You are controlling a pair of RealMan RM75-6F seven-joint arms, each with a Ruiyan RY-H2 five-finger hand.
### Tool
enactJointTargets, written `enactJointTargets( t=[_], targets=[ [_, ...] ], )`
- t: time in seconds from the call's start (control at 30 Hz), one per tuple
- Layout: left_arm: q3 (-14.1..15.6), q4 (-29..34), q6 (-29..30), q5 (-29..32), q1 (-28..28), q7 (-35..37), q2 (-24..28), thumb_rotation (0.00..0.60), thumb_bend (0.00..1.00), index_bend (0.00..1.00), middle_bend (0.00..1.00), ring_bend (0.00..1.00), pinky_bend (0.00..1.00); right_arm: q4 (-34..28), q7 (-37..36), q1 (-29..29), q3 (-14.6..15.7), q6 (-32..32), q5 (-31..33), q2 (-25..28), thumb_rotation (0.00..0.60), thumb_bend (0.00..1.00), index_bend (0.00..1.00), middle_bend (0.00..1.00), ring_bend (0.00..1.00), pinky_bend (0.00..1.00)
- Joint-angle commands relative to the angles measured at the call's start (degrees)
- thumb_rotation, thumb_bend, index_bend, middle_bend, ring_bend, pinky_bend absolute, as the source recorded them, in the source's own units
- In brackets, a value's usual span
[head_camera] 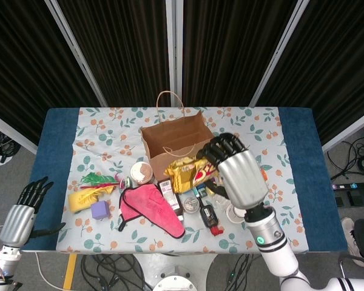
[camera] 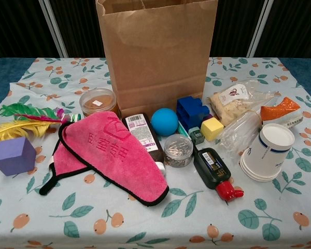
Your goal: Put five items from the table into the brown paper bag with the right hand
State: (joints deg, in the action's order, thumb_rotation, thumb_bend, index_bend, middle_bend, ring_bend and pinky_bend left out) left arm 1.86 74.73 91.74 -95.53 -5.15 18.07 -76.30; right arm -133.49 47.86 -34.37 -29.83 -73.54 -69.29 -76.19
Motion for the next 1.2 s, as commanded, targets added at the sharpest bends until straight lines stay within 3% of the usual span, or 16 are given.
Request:
enactJointTargets(
  t=[0.03,0.3,0.57,0.9,1.07,1.2],
  targets=[
    [-0.27,-0.03,-0.61,0.28,-0.44,-0.08,0.06,0.484,0.0,0.09,0.07,0.03,0.07,4.31,-5.86,-8.87,-10.85,-1.39,12.5,0.74,0.6,0.2,0.52,0.44,0.29,0.26],
    [-0.58,0.8,-1.86,0.87,-1.17,-0.82,0.1,0.485,0.0,0.09,0.07,0.03,0.07,24.07,-24.7,-21.11,-13.95,3.74,25.47,-13.03,0.6,0.2,0.52,0.44,0.29,0.26],
    [-1.12,1.05,-2.75,1.72,-1.73,-0.82,-0.38,0.482,0.0,0.09,0.07,0.03,0.07,37.23,-38.84,-24.17,-10.73,8.6,26.74,-20.82,0.6,0.2,0.52,0.44,0.29,0.26],
    [-1.0,0.1,-3.0,1.64,-2.07,0.1,-0.71,0.483,0.0,0.09,0.07,0.03,0.07,40.86,-46.01,-22.92,-7.94,10.92,24.86,-21.57,0.6,0.13,0.51,0.42,0.28,0.24],
    [-0.81,-0.05,-2.68,1.51,-1.92,0.18,-0.76,0.48,0.0,0.09,0.07,0.03,0.07,40.18,-48.78,-22.03,-7.23,12.64,22.71,-19.98,0.6,0.01,0.3,0.27,0.11,0.1],
    [-0.73,-0.02,-2.62,1.57,-1.84,0.2,-0.69,0.475,0.0,0.09,0.07,0.03,0.07,39.61,-50.98,-21.17,-6.75,14.15,21.4,-18.27,0.6,0.0,0.16,0.17,0.01,0.03]
  ],
)
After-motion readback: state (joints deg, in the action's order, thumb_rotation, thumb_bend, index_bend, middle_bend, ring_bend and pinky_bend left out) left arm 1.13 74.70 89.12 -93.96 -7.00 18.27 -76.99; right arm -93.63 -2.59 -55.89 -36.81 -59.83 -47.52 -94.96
